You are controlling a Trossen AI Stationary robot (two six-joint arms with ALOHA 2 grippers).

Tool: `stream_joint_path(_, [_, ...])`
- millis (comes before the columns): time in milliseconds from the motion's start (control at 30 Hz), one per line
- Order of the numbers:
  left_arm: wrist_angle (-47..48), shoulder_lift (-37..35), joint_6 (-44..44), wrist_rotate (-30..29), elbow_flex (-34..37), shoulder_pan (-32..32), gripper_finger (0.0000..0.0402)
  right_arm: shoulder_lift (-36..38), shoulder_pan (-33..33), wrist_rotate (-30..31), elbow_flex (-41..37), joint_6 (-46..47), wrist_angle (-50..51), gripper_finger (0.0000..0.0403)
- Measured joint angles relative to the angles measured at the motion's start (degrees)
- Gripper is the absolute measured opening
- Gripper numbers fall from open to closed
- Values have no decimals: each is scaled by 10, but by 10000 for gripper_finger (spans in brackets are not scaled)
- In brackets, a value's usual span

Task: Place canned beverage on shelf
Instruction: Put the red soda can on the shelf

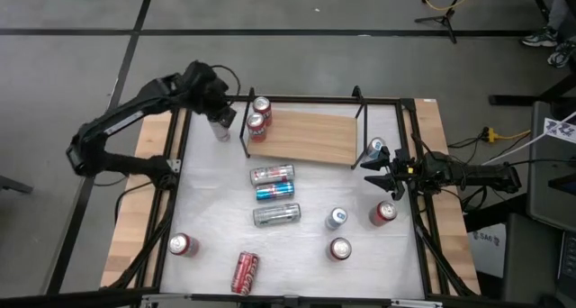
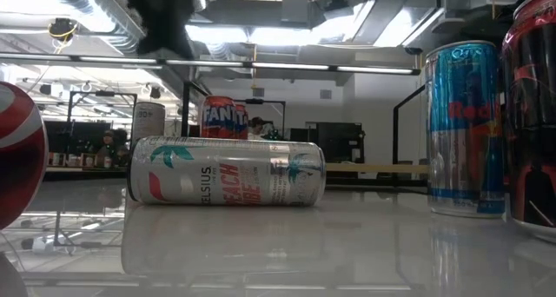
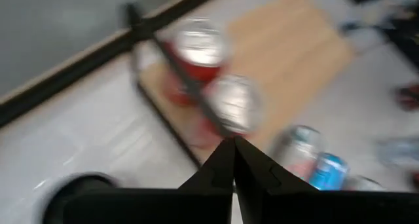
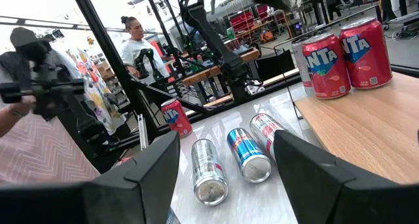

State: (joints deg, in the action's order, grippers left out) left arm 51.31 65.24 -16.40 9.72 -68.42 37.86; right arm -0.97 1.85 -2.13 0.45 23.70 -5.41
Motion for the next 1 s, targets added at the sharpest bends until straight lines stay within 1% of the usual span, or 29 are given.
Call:
stream_joint_path(100, [14, -34, -22, 18, 0, -56, 0, 0, 0, 0, 0, 0, 0, 239])
stream_joint_path(267, [50, -64, -63, 15, 0, -185, 0, 0, 0, 0, 0, 0, 0, 239])
stream_joint_path(467, [69, -56, -141, -34, 0, -351, 0, 0, 0, 0, 0, 0, 0, 239])
stream_joint_path(667, [65, -38, -222, -72, 0, -481, 0, 0, 0, 0, 0, 0, 0, 239])
stream_joint_path(833, [65, -10, -306, -89, 0, -553, 0, 0, 0, 0, 0, 0, 0, 239])
stream_joint_path(900, [65, 4, -330, -83, 0, -568, 0, 0, 0, 0, 0, 0, 0, 239])
stream_joint_path(1000, [65, 22, -342, -68, 0, -579, 0, 0, 0, 0, 0, 0, 0, 239])
